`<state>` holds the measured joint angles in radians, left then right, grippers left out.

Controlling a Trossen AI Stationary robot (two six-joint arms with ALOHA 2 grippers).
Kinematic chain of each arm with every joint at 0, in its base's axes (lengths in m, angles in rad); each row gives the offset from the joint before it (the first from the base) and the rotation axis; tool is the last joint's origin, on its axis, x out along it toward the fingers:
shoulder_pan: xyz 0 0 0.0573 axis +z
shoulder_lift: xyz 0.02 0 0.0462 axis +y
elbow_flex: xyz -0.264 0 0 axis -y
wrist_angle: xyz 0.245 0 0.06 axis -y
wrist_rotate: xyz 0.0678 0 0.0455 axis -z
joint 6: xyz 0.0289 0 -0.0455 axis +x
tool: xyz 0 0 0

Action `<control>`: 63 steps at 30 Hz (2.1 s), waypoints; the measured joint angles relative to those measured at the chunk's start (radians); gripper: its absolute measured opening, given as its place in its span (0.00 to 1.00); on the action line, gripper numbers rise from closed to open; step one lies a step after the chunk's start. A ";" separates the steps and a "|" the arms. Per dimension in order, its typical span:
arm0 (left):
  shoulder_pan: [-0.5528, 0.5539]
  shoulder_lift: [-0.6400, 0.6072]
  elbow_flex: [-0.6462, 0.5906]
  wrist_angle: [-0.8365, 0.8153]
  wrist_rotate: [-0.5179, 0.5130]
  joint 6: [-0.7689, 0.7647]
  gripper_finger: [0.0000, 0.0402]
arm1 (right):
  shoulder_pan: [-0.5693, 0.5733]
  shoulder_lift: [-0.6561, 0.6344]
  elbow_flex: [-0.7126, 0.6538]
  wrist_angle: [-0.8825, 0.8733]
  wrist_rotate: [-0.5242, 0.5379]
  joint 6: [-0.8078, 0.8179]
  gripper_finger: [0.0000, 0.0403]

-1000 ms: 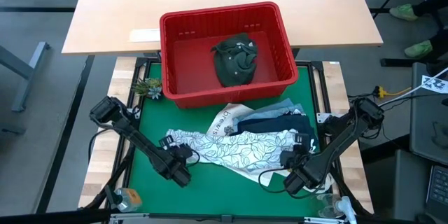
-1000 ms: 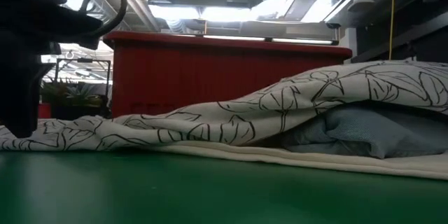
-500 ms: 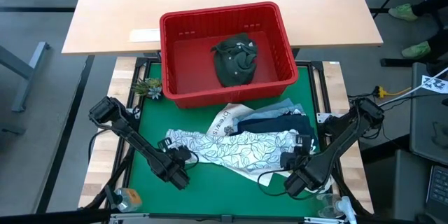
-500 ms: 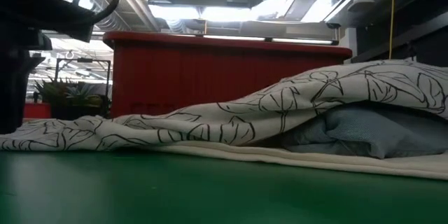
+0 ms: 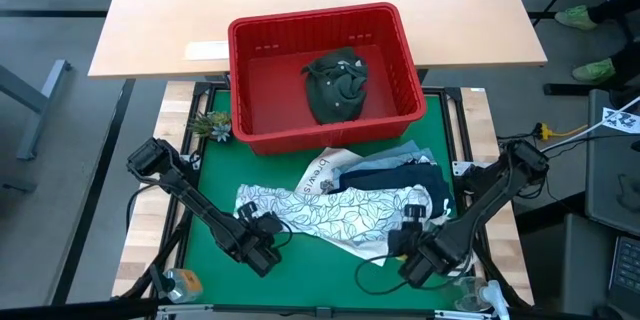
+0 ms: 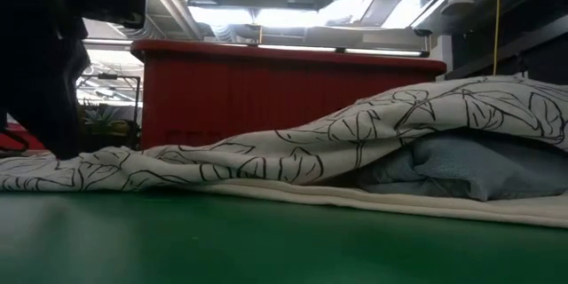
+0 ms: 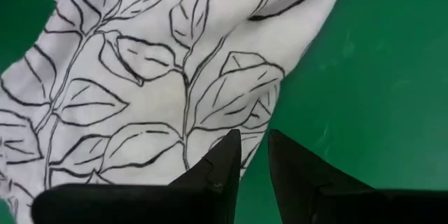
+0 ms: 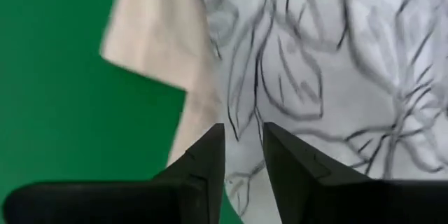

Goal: Fold laundry
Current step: Fold the patterned white shirt

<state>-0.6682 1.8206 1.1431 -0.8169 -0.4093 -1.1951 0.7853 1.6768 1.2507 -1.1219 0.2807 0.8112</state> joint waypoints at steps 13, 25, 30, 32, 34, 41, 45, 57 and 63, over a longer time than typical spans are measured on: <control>0.000 -0.005 -0.108 0.008 0.083 -0.013 0.17 | 0.000 0.000 -0.216 -0.064 -0.123 0.104 0.24; -0.002 0.001 -0.080 -0.080 0.130 0.001 0.17 | 0.000 0.000 -0.217 -0.134 -0.169 0.108 0.24; -0.003 0.001 -0.022 -0.140 0.132 0.003 0.17 | 0.000 0.000 -0.183 -0.143 -0.174 0.104 0.24; -0.003 0.000 -0.010 -0.143 0.133 0.003 0.17 | 0.000 0.000 -0.156 -0.158 -0.175 0.100 0.24; -0.003 0.000 0.005 -0.145 0.132 0.003 0.17 | 0.000 0.000 -0.127 -0.181 -0.175 0.099 0.24; -0.010 -0.054 0.032 -0.142 0.150 0.021 0.17 | 0.000 0.000 -0.028 -0.254 -0.171 0.066 0.24; -0.022 -0.146 0.032 -0.159 0.140 0.032 0.17 | 0.000 0.000 0.019 -0.254 -0.169 0.006 0.24; -0.069 -0.270 0.006 -0.339 0.103 -0.195 0.17 | 0.000 0.001 0.068 -0.237 -0.168 -0.012 0.24; -0.014 -0.269 0.005 -0.360 0.160 -0.213 0.27 | 0.000 0.001 0.068 -0.238 -0.169 -0.008 0.24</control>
<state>-0.6821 1.5513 1.1486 -1.1768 -0.2491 -1.4083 0.7853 1.6775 1.3186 -1.3596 0.1120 0.8032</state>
